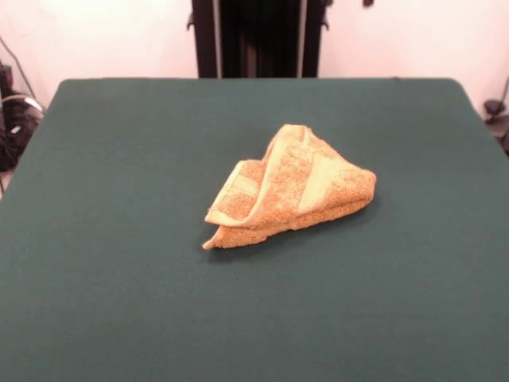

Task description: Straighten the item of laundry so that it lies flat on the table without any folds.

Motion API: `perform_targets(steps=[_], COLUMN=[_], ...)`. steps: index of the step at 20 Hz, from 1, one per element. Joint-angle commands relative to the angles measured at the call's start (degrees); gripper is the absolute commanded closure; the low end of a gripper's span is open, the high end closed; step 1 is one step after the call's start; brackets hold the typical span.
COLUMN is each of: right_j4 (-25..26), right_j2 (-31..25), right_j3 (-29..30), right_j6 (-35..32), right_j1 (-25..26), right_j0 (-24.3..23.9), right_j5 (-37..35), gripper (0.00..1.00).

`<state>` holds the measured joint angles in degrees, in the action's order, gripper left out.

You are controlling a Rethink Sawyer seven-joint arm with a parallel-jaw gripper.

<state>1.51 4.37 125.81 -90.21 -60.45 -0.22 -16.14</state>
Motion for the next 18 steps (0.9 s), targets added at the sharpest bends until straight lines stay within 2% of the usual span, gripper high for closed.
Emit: perform_targets(steps=[1,4,6,8,15,18], right_j4=[-3.01,-1.92,0.66,1.97,-1.22,-4.83], right_j2=[-9.72,-11.76,-13.82,-14.30,-13.37,-14.25], right_j3=[7.92,5.36,2.86,1.86,2.22,1.87], right_j6=[-17.29,-16.81,-15.85,-15.38,-18.48,-19.07], right_j1=[17.76,25.62,30.73,32.20,33.70,34.26], right_j0=[-6.15,-8.71,-11.23,-11.91,-10.31,-10.63], right_j5=[20.53,24.28,28.42,30.43,36.84,32.45], gripper=[0.00,0.00,0.00,0.00,0.00,0.00])
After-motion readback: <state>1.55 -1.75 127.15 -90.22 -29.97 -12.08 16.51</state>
